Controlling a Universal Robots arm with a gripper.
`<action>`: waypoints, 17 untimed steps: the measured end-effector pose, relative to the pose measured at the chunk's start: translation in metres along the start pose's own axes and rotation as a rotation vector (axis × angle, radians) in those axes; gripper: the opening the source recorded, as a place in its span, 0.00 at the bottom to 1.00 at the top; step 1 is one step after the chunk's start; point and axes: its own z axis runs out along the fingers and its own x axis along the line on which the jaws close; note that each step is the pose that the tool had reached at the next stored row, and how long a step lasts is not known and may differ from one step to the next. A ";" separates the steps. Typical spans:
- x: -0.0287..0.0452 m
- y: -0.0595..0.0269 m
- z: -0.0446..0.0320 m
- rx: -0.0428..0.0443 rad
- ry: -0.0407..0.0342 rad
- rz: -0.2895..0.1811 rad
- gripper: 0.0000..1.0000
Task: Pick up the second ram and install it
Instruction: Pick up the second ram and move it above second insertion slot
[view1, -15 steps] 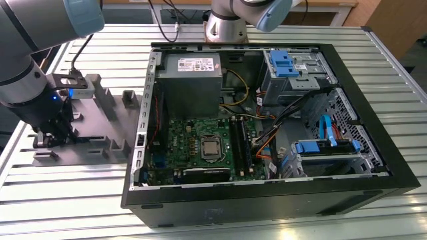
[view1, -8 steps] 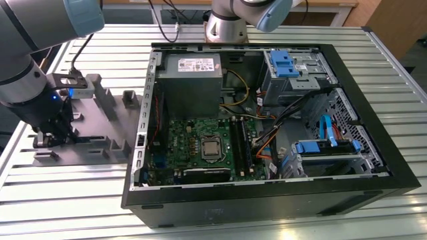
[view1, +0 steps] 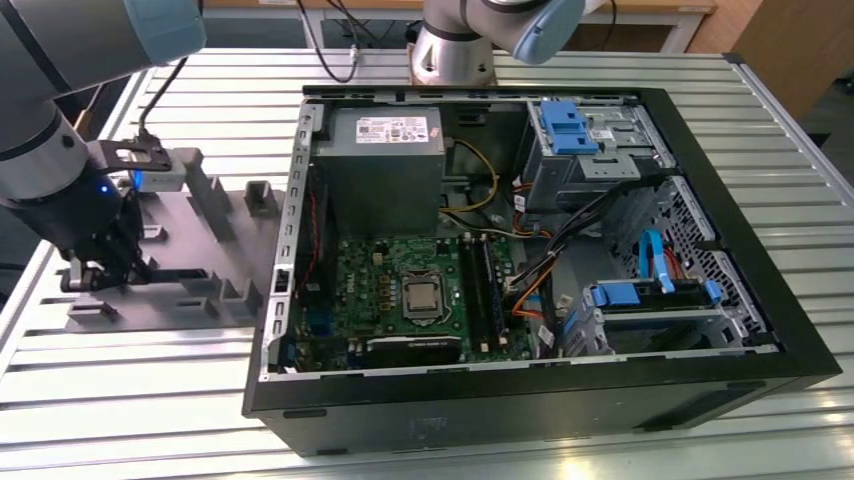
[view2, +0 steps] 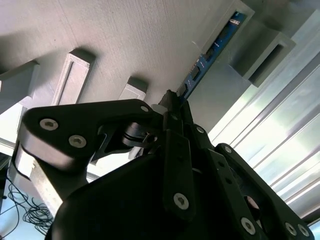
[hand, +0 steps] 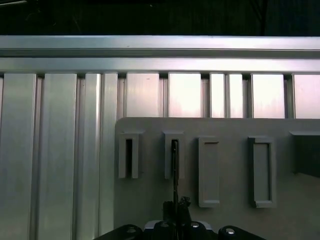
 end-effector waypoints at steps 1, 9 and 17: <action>0.0000 0.0001 -0.0015 0.0000 0.0000 0.000 0.14; -0.0001 0.0002 -0.0052 0.0000 0.0000 0.000 0.14; -0.0001 0.0002 -0.0065 -0.0003 0.0003 0.000 0.14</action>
